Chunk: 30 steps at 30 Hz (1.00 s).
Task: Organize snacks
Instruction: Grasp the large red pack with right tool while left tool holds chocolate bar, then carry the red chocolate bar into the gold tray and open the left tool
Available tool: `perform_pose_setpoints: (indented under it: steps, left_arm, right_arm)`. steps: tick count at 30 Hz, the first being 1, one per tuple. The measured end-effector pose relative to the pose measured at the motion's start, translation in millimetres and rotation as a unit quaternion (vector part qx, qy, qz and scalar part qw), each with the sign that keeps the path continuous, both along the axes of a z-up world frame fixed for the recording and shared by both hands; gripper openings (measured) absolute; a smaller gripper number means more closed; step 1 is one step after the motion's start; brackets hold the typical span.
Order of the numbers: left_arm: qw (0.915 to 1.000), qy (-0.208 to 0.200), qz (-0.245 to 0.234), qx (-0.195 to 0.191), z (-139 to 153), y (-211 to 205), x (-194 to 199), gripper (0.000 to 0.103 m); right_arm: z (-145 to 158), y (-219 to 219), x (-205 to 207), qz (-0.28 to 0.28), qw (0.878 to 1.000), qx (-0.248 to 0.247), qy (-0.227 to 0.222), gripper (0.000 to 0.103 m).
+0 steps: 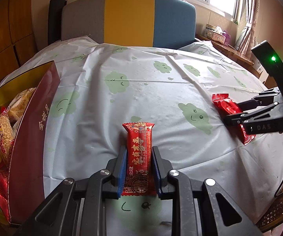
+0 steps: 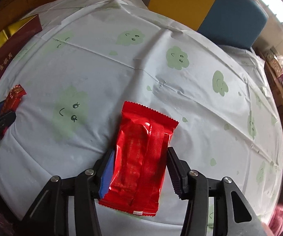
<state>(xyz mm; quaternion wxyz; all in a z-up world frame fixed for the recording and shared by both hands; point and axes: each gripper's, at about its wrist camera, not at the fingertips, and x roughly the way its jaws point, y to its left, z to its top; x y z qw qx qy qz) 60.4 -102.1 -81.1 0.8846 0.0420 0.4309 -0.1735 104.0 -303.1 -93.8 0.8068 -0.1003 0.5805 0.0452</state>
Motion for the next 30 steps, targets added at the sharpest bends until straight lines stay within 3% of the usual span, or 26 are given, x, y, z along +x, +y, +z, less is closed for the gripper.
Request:
perform_pose_setpoints:
  steps: [2, 8, 18, 22, 30]
  left_arm:
    - [1.0, -0.002, 0.0, 0.001, 0.0, -0.2, -0.4, 0.024]
    - [1.0, -0.002, 0.002, -0.004, 0.2, 1.3, -0.5, 0.024]
    - [0.9999, 0.009, 0.008, -0.009, 3.4, 2.7, 2.1, 0.022]
    - [0.9999, 0.006, 0.003, 0.007, 5.9, -0.2, -1.4, 0.022]
    - [0.9998, 0.007, -0.003, -0.02, 29.0, 5.3, -8.0, 0.022]
  right_arm:
    - [0.2, -2.7, 1.1, -0.006, 1.0, 0.01, 0.007, 0.051]
    - [1.5, 15.3, -1.5, 0.021, 0.999, -0.028, -0.017, 0.043]
    - [0.3, 17.9, -9.8, 0.043, 0.998, -0.039, -0.027, 0.045]
    - [1.2, 33.1, -22.3, 0.08, 0.992, -0.079, -0.049, 0.045]
    - [2.5, 44.9, -33.2, 0.103, 0.987, -0.108, -0.064, 0.045]
